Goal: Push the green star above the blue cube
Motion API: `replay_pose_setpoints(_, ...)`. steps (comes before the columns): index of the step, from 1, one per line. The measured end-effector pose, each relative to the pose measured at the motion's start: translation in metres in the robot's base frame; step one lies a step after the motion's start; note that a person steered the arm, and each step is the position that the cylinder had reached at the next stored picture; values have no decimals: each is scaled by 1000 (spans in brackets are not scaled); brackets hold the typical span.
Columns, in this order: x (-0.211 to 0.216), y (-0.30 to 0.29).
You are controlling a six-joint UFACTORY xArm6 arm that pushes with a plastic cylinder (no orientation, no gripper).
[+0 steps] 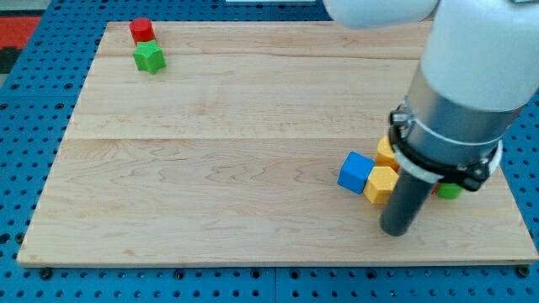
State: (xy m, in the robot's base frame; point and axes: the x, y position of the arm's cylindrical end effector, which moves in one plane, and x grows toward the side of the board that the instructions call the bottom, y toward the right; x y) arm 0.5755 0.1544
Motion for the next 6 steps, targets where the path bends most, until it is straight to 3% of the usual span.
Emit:
replay_pose_setpoints(1, -7, 33)
replay_pose_setpoints(2, 12, -8)
replay_pose_setpoints(3, 3, -131)
replay_pose_setpoints(5, -132, -307)
replay_pose_setpoints(6, -208, -353)
